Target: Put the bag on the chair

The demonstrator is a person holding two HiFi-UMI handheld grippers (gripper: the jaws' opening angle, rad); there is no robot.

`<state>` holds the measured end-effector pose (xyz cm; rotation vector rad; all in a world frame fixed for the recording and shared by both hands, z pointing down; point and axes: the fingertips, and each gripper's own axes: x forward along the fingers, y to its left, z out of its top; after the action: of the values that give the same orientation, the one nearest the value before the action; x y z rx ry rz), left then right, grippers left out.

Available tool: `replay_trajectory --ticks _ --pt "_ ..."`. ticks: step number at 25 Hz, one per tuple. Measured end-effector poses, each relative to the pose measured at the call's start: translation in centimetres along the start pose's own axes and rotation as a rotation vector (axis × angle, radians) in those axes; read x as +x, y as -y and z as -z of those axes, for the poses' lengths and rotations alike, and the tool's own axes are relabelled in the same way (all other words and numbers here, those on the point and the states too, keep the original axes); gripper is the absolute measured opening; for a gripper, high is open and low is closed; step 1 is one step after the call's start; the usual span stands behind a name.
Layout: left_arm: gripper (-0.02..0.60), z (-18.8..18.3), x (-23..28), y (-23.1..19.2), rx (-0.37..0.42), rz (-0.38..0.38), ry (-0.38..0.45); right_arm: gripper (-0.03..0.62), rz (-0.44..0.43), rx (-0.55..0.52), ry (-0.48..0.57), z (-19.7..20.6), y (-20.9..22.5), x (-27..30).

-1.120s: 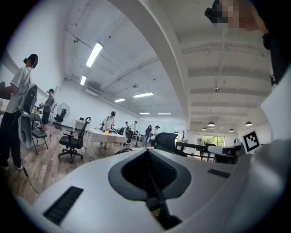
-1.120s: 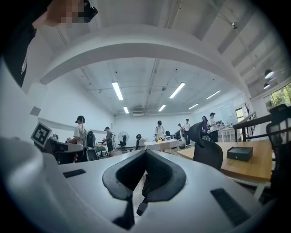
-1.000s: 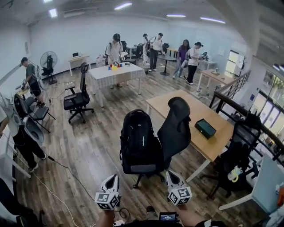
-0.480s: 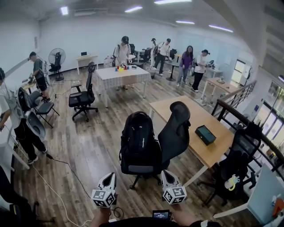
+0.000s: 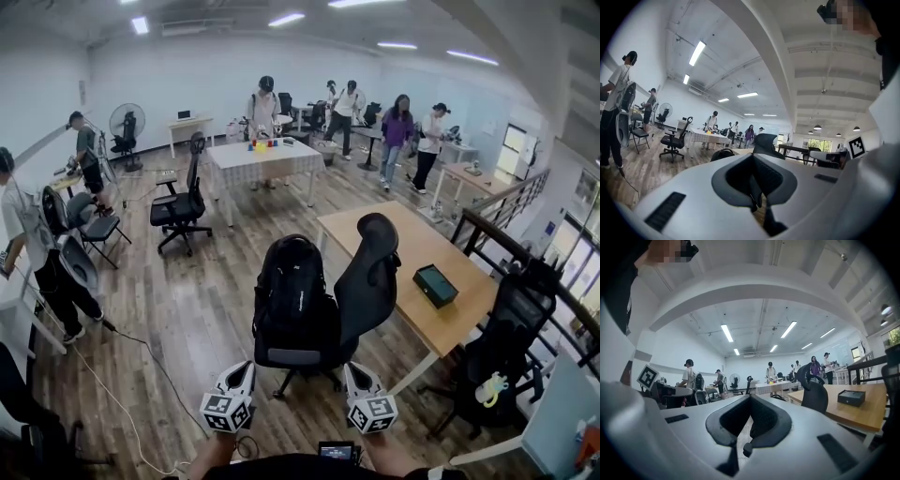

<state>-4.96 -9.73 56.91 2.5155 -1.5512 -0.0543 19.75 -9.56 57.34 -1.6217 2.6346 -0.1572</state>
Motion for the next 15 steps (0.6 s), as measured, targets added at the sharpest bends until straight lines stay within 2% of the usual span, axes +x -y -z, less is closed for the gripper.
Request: replay_trajectory --ticks 15 --pt "0.005 0.8 0.0 -1.1 -0.020 0.012 -0.026 0.011 0.045 0.039 -0.014 0.9 0.0 0.3"
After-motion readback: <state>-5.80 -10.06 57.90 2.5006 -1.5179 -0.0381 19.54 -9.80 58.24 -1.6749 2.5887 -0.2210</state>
